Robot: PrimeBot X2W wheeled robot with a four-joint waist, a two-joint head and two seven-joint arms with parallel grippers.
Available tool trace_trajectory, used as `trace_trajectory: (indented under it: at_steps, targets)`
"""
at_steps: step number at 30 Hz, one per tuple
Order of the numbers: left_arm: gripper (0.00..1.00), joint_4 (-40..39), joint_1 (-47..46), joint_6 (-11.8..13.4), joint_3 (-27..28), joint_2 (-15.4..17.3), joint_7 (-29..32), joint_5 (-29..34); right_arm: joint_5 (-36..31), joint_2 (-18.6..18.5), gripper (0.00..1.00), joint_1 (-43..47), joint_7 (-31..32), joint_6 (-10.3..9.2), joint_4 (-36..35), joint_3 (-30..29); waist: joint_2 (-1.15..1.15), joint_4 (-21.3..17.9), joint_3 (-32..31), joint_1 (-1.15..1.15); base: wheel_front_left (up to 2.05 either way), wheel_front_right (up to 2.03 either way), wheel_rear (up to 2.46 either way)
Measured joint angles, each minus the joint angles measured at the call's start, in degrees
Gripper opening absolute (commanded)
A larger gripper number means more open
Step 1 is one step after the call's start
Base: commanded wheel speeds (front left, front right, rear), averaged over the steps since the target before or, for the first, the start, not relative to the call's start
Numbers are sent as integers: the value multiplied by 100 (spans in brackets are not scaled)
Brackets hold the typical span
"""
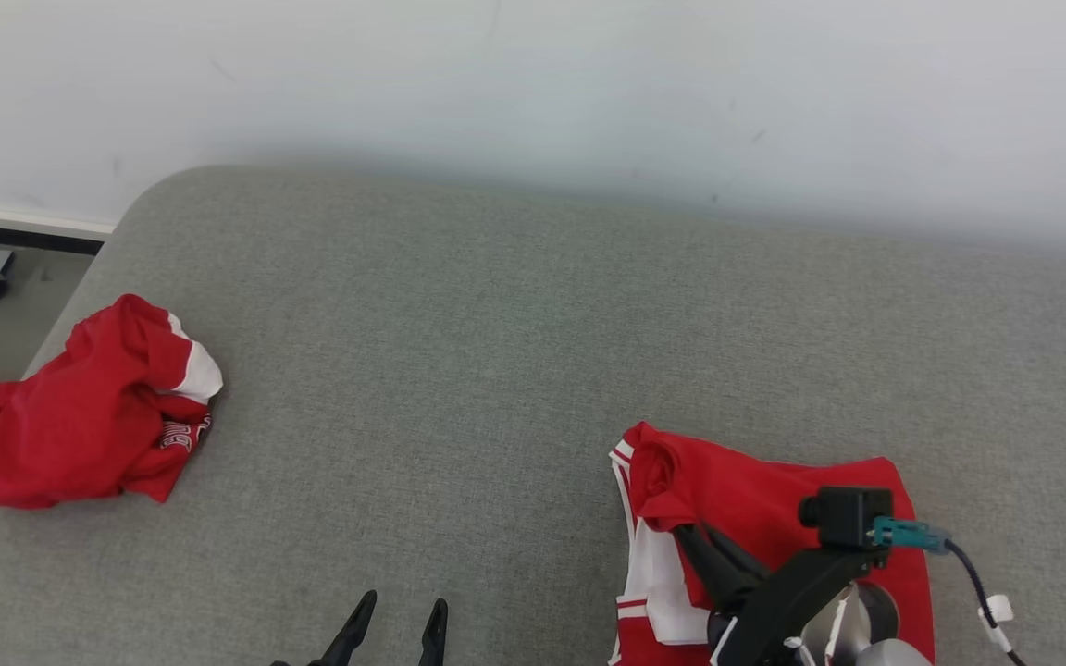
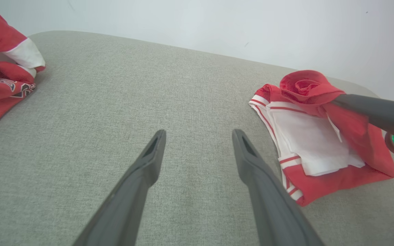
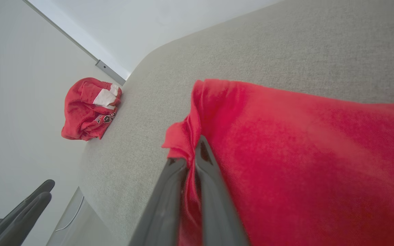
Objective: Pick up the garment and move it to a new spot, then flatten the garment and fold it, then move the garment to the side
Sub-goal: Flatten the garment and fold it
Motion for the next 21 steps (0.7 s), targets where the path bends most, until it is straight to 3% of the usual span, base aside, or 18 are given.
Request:
trace_trajectory:
  at_steps: [2,3,4,5,6,7,8,13,21]
  targets:
    - [100,1,2,2,10,-1,-20,1,-60,51,0,-3,-2,0,109,-11,0,66,7,0,0,0,0]
    - [100,1,2,2,10,-2,-25,1,-81,81,5,-7,0,0,163,-9,0,92,11,0,0,0,0]
    - [100,2,3,3,9,-3,-25,1,-87,119,33,-8,0,0,211,5,0,114,14,0,0,0,0]
    - [100,2,3,4,9,-7,-27,1,-96,149,46,-11,0,0,245,38,0,132,17,0,0,0,0]
    - [100,3,4,10,9,-10,-30,1,-103,179,90,-18,-1,0,277,66,0,146,19,0,0,0,0]
    - [100,5,4,10,9,-12,-31,1,-114,208,90,-27,-3,0,313,91,0,155,21,0,0,0,0]
    - [100,8,4,10,9,-14,-31,1,-127,233,100,-32,-10,0,338,104,0,160,19,0,0,0,0]
    - [100,2,18,60,65,-12,-54,-1,192,325,100,-27,-207,0,51,-41,0,104,-7,0,0,0,0]
    - [100,-86,108,235,369,-35,-154,13,-160,-443,100,130,-987,0,-534,-543,0,-186,-80,0,0,0,0]
